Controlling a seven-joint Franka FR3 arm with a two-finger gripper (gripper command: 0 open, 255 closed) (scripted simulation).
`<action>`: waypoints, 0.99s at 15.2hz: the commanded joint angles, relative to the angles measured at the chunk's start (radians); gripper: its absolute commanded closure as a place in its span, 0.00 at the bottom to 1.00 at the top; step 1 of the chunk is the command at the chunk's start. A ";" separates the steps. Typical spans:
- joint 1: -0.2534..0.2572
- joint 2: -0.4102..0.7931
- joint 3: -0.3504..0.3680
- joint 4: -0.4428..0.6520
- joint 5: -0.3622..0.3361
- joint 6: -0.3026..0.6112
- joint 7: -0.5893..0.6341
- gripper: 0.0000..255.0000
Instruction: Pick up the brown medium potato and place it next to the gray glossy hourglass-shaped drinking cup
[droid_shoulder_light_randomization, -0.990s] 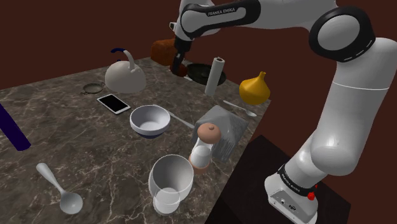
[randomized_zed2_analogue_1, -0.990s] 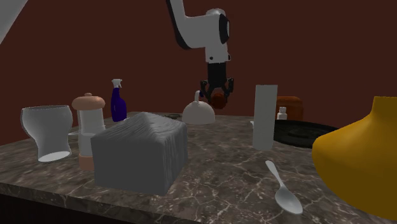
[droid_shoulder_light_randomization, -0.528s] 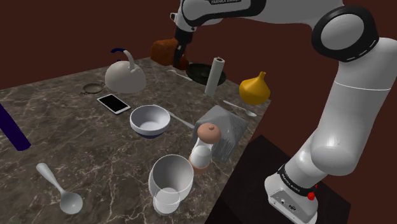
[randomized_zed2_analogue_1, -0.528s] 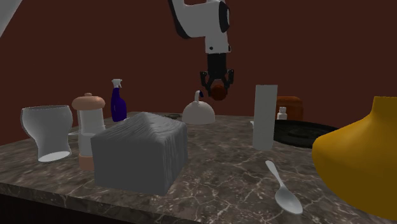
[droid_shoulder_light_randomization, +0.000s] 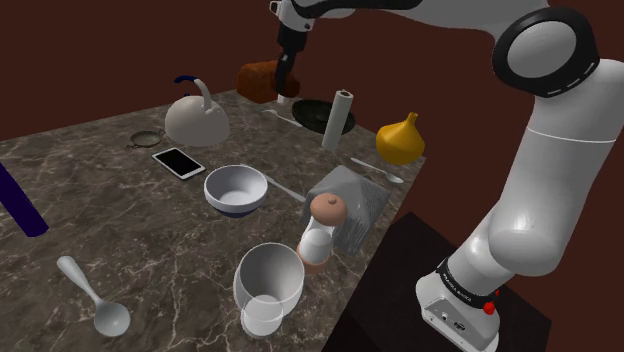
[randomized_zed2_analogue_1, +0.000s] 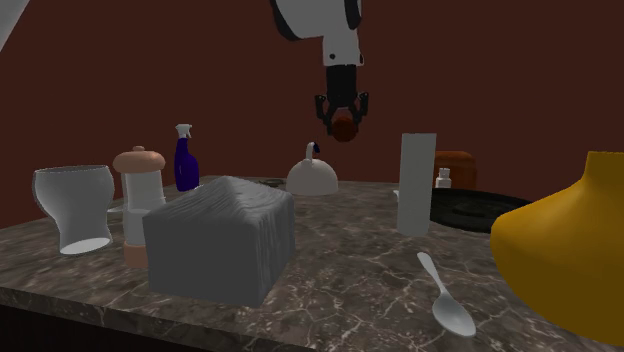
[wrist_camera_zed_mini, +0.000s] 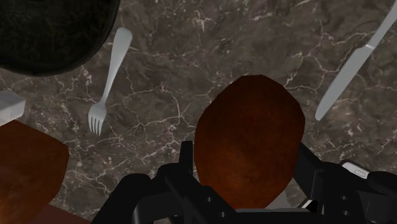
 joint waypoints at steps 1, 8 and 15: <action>0.001 0.002 0.000 0.032 0.000 -0.030 -0.001 1.00; 0.019 -0.109 0.014 -0.073 0.005 -0.037 0.033 1.00; 0.063 -0.339 0.055 -0.364 0.024 0.023 0.121 1.00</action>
